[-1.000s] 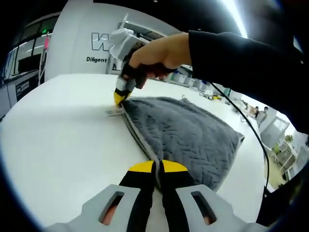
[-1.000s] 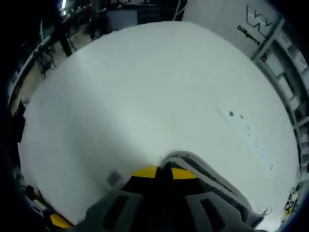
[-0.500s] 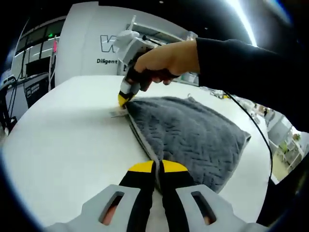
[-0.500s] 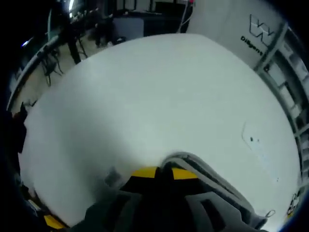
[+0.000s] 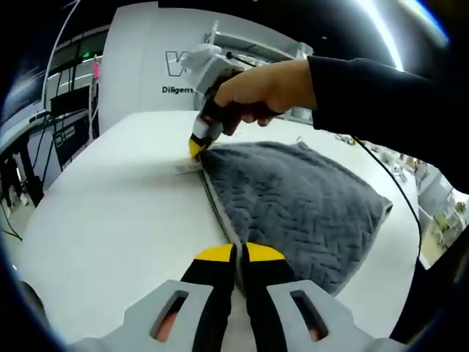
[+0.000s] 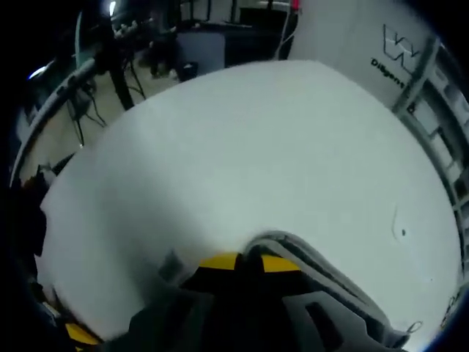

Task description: Open the folded towel by lifting each exposed corner and separating the folded layers until the towel lies flat within the target outline without major curled edges

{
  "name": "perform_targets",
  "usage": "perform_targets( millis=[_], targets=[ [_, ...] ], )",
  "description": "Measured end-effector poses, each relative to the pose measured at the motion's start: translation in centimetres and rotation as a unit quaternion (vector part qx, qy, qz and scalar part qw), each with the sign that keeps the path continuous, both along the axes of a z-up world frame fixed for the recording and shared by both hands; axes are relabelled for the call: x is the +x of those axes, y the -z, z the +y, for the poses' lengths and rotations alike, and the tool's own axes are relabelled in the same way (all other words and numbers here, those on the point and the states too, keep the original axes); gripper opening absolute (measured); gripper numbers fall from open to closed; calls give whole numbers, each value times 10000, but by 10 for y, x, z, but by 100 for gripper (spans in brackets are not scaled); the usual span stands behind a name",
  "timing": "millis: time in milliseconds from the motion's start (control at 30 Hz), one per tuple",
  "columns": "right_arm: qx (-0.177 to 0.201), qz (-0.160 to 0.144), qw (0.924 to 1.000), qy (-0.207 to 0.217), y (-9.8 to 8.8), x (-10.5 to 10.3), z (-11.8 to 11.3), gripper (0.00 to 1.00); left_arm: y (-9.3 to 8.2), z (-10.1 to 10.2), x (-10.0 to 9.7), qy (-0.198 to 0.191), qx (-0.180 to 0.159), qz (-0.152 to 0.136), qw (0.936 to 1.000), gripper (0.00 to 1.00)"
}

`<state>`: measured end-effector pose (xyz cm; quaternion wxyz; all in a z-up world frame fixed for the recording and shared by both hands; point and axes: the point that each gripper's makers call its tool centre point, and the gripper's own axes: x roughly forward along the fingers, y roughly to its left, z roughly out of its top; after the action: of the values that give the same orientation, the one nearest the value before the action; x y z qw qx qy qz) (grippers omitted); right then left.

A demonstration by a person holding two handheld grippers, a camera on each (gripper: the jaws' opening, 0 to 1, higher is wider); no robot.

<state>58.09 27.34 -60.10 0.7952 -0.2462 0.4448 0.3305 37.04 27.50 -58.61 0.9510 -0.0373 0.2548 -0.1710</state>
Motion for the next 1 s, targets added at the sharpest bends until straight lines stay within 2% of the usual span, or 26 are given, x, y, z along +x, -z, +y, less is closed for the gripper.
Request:
perform_targets(
  millis=[267,400,567,833,1000],
  targets=[
    [-78,4,10000,-23,1,-2,21,5,1,34,-1,-273,-3,27,9996,2],
    [-119,-79,9997,-174,1,-6,35,5,2,40,-4,-340,61,41,9994,2],
    [-117,-44,9995,-274,2,-9,48,5,1,47,-8,-432,59,37,9990,2],
    [84,11,9993,-365,1,-13,66,5,5,64,-12,-597,50,55,9982,3],
    [111,-30,9990,-428,1,-14,74,5,4,69,-13,-667,169,50,9976,3]
  ],
)
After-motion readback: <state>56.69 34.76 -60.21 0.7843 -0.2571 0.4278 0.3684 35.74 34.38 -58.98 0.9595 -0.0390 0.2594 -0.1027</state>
